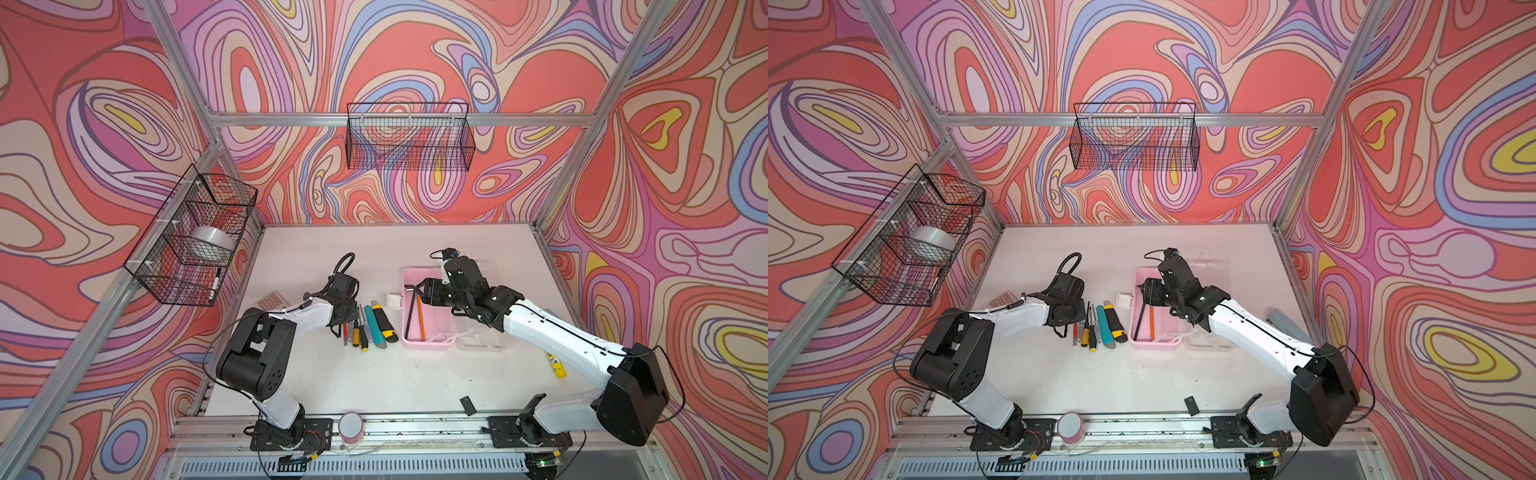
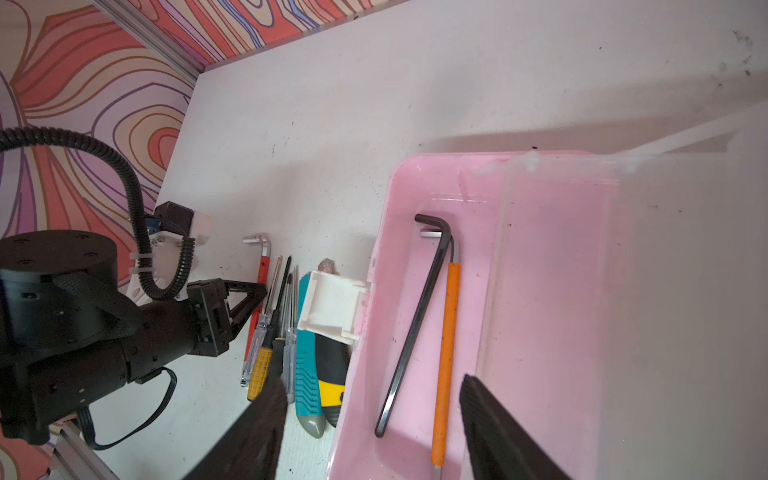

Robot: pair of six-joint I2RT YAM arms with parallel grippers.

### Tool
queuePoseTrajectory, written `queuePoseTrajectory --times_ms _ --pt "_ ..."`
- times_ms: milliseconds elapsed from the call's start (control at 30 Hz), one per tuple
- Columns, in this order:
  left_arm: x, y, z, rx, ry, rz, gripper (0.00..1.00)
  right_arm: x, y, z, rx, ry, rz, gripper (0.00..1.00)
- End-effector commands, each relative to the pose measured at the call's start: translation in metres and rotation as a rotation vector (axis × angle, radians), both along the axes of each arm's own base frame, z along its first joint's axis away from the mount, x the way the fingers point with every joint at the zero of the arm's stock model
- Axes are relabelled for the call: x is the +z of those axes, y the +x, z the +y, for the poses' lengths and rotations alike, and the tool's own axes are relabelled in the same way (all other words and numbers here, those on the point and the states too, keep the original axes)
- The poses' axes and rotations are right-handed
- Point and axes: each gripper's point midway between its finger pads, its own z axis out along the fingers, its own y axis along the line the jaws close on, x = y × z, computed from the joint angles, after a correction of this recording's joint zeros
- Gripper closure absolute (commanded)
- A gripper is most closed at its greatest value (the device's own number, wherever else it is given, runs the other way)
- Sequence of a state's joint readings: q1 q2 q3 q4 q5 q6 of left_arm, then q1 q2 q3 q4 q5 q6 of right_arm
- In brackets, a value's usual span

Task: Pack the tool kit
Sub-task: 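Lift the red hex key and carry it over the pink box with left gripper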

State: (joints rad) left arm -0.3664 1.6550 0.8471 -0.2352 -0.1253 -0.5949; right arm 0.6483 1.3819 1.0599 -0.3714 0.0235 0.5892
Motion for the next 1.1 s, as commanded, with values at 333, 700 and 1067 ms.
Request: queuePoseTrajectory --times_ms 333,700,1067 --pt "0.001 -0.004 0.018 0.026 0.100 0.036 1.00 -0.012 0.007 0.002 0.004 -0.032 0.021 0.30" --pt "0.057 -0.003 0.021 0.012 0.088 -0.059 1.00 -0.006 0.008 0.006 0.007 -0.002 0.011 0.30" --pt "0.166 -0.007 -0.077 -0.132 -0.270 -0.282 1.00 0.022 0.007 -0.022 -0.095 -0.024 -0.060 0.30"
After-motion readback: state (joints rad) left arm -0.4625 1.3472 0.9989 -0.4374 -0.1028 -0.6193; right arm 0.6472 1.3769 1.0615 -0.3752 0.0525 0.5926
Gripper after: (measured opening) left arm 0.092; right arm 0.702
